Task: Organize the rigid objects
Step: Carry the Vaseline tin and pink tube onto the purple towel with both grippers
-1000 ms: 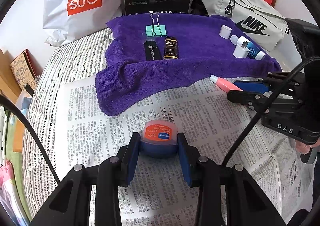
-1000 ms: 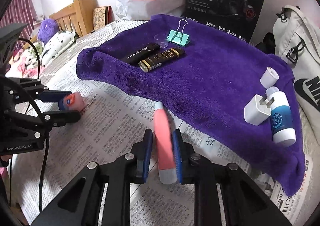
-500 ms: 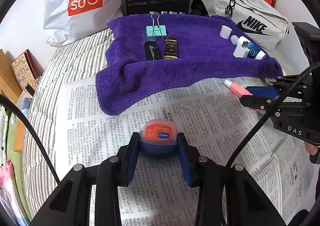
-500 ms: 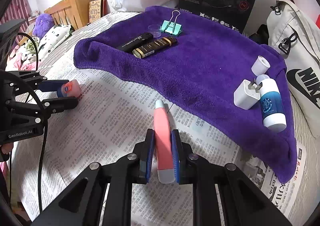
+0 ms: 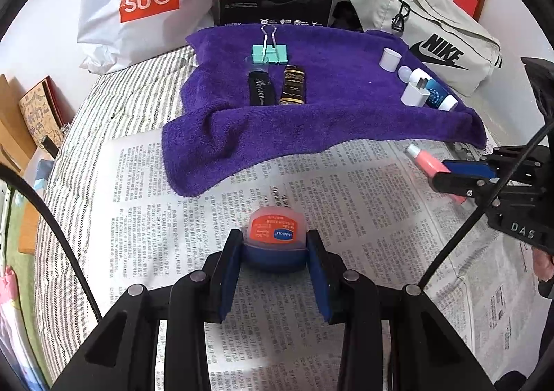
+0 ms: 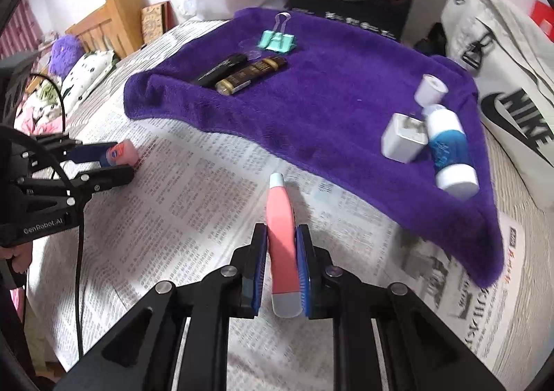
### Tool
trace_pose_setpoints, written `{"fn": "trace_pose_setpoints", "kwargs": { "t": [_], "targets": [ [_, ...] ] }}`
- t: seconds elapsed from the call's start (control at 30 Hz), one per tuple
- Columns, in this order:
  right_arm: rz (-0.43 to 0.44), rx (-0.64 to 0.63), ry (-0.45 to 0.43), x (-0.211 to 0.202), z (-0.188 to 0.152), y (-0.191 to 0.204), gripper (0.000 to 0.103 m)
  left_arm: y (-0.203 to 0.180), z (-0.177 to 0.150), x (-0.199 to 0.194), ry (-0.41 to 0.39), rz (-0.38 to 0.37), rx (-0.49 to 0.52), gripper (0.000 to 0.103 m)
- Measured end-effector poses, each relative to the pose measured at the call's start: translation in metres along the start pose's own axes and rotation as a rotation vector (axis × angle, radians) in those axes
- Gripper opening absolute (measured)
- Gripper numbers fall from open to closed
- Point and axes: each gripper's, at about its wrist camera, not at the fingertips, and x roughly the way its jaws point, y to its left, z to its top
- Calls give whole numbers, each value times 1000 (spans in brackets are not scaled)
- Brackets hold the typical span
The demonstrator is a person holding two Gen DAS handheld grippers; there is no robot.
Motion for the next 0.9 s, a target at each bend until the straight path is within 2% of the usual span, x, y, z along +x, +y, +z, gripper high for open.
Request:
{"fn": "trace_pose_setpoints", "kwargs": {
  "t": [0.5,0.9],
  "targets": [
    [-16,86,-19,-33,-9,-36,17,-11,18,-13,-10,-21,5,35],
    [-15,155,-56,-48,8,-56,17,-5,44,-33,-40,-11,13,35]
  ]
}}
